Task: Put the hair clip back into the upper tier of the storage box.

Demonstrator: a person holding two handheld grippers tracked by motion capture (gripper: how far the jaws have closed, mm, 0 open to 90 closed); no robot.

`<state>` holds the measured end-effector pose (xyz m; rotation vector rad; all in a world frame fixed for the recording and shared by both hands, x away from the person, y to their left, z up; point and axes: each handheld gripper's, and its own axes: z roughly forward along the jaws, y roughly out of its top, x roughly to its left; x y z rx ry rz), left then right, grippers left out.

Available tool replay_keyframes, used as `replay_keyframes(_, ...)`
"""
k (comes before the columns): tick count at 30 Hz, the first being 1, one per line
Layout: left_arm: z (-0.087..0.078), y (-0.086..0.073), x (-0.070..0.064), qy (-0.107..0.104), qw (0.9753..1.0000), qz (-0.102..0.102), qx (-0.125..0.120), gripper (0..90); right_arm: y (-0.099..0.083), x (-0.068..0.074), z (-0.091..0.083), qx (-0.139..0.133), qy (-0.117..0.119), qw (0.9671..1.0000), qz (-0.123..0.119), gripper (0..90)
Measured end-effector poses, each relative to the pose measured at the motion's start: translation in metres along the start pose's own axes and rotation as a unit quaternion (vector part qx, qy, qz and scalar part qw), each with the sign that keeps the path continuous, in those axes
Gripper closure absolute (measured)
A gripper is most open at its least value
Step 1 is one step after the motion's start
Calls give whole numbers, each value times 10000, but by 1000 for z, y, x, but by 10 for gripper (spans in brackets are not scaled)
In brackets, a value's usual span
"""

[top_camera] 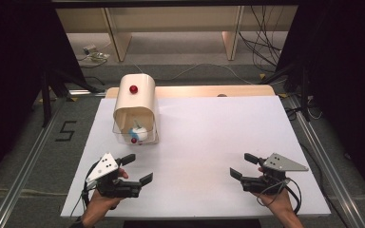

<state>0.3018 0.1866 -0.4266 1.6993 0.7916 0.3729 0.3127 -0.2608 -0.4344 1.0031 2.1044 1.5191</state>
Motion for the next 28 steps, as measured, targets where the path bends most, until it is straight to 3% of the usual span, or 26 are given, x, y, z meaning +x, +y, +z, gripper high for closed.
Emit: replay_keyframes(28, 0, 0, 0, 7, 10000, -1, -8, 68, 1, -1, -1, -38, -28, 10000, -3, 216)
